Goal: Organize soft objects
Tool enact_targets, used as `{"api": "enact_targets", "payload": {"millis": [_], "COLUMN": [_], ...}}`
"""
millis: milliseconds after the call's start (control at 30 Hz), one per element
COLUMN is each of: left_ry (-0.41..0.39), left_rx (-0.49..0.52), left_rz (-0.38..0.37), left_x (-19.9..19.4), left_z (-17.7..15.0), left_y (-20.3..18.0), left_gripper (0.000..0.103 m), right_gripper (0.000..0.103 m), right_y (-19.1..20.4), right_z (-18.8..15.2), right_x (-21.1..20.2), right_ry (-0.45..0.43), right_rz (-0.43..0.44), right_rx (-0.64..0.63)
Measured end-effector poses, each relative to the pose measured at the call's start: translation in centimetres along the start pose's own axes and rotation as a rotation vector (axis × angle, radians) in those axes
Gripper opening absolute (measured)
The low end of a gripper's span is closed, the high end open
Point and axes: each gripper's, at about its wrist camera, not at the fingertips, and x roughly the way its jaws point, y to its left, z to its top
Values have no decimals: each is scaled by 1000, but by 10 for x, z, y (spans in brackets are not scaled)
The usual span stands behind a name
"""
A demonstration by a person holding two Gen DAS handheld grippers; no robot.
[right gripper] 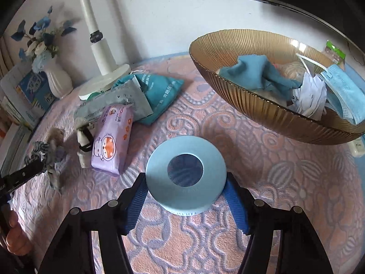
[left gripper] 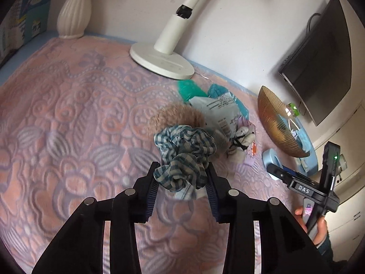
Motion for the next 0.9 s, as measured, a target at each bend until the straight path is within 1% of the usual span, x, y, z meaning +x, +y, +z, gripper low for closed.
{"api": "enact_targets", "payload": {"millis": [67, 133, 167, 233, 333, 467, 533, 567, 600, 667, 700, 733, 767, 833, 900], "left_ry": [-16, -38, -58, -93, -143, -220, -244, -253, -254, -238, -220, -197, -173, -156, -151], "left_rx": [-23, -23, -23, -22, -8, 33, 28, 18, 6, -14, -21, -30, -51, -95, -78], "left_rz": [-9, 4, 19, 9, -9, -66, -107, -126, -123, -84, -66, -53, -37, -21, -9], "left_x": [-7, -14, -20, -32, -51, -80, -90, -93, -94, -89, -84, -81, -75, -69, -61], "left_z": [-7, -10, -12, -15, -20, -23, -22, -20, -19, -17, -18, -19, -20, -22, -21], "left_y": [6, 7, 7, 7, 5, -3, -3, -1, 1, 6, 9, 13, 17, 20, 13], "left_gripper": [35, 34, 27, 25, 19, 19, 19, 21, 23, 50, 59, 81, 92, 92, 92], "right_gripper": [65, 65, 65, 65, 66, 66, 66, 66, 66, 67, 67, 67, 67, 68, 69], "right_y": [1, 1, 1, 2, 1, 4, 5, 6, 6, 5, 5, 5, 4, 4, 5], "right_z": [0, 0, 0, 2, 1, 0, 0, 1, 1, 2, 2, 2, 2, 1, 1], "right_x": [1, 1, 1, 4, 3, 3, 4, 4, 4, 5, 5, 5, 5, 5, 6], "right_ry": [-2, -4, -6, -8, -10, -10, -9, -8, -7, -7, -7, -7, -7, -6, -6], "right_rz": [-5, -3, 3, 10, 15, 3, 0, -1, 0, 6, 9, 12, 14, 19, 18], "right_rx": [-8, -8, -5, 1, 3, -13, -20, -21, -21, -19, -16, -14, -13, -14, -17]}}
